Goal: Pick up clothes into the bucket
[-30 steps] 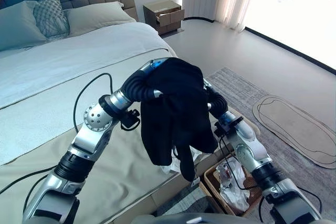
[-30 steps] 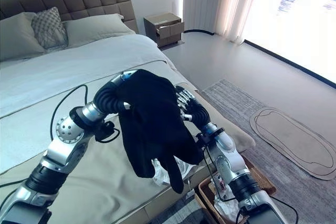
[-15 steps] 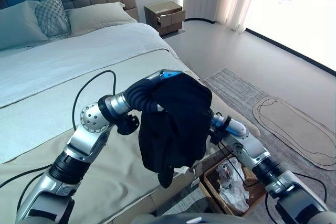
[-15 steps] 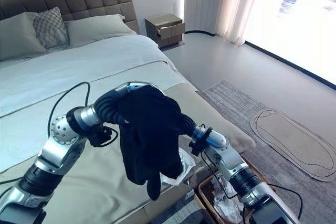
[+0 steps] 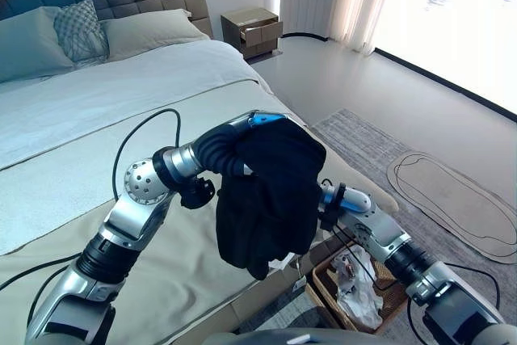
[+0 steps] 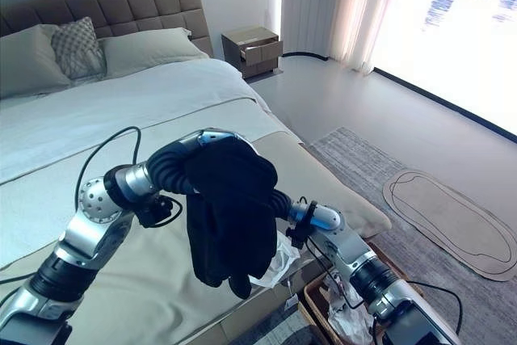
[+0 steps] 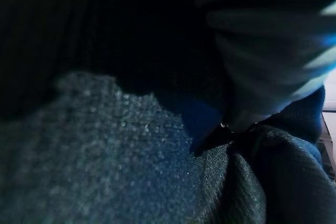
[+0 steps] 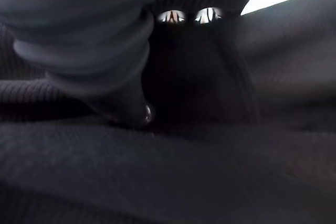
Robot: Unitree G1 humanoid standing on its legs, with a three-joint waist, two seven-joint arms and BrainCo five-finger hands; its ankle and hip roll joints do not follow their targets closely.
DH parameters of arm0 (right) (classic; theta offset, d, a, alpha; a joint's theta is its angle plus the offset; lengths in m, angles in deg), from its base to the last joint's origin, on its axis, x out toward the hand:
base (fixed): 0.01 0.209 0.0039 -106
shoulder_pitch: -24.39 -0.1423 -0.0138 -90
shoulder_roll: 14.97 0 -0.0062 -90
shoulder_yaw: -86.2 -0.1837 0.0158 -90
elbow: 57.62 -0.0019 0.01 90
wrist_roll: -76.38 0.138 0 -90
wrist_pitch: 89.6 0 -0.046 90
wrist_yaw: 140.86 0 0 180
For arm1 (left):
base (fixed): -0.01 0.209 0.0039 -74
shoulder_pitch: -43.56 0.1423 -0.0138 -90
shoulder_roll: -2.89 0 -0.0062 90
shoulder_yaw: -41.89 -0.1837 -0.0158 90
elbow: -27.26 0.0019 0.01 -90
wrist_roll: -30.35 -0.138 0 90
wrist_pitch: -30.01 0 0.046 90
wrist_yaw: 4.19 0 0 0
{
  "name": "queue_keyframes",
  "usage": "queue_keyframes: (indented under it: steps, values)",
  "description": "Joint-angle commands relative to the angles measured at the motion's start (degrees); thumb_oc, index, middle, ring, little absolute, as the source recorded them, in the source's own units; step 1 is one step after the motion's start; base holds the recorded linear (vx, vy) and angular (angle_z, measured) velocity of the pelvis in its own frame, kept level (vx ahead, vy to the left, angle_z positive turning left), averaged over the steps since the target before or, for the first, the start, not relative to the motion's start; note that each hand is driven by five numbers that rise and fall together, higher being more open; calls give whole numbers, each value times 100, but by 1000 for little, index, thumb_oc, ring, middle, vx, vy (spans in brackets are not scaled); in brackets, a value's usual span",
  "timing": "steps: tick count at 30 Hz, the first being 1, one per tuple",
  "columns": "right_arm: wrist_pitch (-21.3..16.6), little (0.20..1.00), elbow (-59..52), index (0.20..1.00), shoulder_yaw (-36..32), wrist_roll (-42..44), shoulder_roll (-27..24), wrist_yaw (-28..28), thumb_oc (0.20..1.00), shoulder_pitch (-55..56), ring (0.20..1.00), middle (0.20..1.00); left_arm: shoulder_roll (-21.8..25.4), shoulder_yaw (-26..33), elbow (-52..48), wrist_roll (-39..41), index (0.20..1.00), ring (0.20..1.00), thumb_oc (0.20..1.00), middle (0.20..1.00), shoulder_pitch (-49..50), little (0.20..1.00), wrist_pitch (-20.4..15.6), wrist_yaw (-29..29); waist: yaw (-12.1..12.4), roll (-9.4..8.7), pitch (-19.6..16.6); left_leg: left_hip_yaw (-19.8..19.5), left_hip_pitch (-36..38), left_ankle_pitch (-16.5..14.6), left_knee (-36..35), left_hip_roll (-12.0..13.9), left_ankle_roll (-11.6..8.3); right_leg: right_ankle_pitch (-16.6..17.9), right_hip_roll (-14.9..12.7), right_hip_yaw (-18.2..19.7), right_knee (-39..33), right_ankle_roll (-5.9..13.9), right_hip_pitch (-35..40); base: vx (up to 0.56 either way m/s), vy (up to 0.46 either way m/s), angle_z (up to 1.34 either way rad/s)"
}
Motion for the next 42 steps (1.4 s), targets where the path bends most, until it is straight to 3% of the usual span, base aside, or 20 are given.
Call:
queue_keyframes:
  steps: [1, 12, 16, 17, 18, 28, 36, 42]
  values:
    - [-76, 200, 26, 200, 46, 113, 205, -50, 200, -377, 200, 200, -156, 146, -48, 207, 200, 200, 200, 200, -513, 200, -314, 118, 126, -303, -195, -107, -69, -222, 235, 46, -83, -140, -372, 46, 349, 304, 20, 0, 0, 0]
    - [-325, 200, 235, 200, -873, 378, 478, 583, 200, 438, 200, 200, -248, 612, 89, -21, 200, 200, 200, 200, -171, 200, -409, 390, 66, -288, -218, -90, -44, -232, 224, 58, -73, -137, -364, 85, 343, 299, 8, 0, 0, 0]
    - [-477, 200, 87, 200, -1279, 677, 718, 966, 200, 914, 200, 200, -487, 972, 194, -224, 200, 200, 200, 200, 133, 200, -519, 854, 22, -279, -229, -70, -34, -247, 229, 59, -65, -148, -359, 98, 341, 287, 5, 0, 0, 0]
    - [-467, 200, 16, 200, -1324, 740, 742, 972, 200, 1000, 200, 200, -556, 1035, 188, -267, 790, 790, 790, 790, 212, 790, -521, 927, 16, -280, -230, -68, -31, -251, 231, 60, -64, -149, -361, 100, 343, 286, 8, 0, 0, 0]
    - [-464, 200, 9, 200, -1323, 741, 739, 973, 200, 1008, 200, 200, -559, 1035, 181, -272, 1000, 1000, 1000, 1000, 221, 1000, -517, 930, 15, -278, -234, -68, -30, -251, 231, 60, -64, -150, -361, 100, 343, 286, 8, 0, 0, 0]
    - [-534, 200, -178, 200, -1832, 1720, 998, 1133, 200, 1619, 200, 200, -1301, 1374, 1029, -979, 1000, 1000, 1000, 1000, 1051, 1000, -551, 2280, -27, -315, -177, -42, -73, -263, 270, 74, -64, -168, -371, 105, 360, 268, -9, 0, 0, 0]
    - [-689, 200, -255, 200, -1977, 1732, 1032, 1461, 200, 1777, 200, 200, -1535, 1191, 1819, -1444, 1000, 1000, 1000, 1000, 1212, 1000, -425, 2979, -81, -333, -151, -24, -113, -255, 276, 80, -56, -165, -366, 116, 369, 263, -55, 0, 0, 0]
    - [-997, 200, -114, 200, -2396, 1951, 1179, 1954, 200, 1825, 200, 200, -1698, 1261, 2064, -1235, 1000, 1000, 1000, 1000, 1436, 1000, -473, 3223, -103, -341, -121, -5, -137, -272, 299, 78, -47, -154, -370, 147, 378, 271, -80, 0, 0, 0]
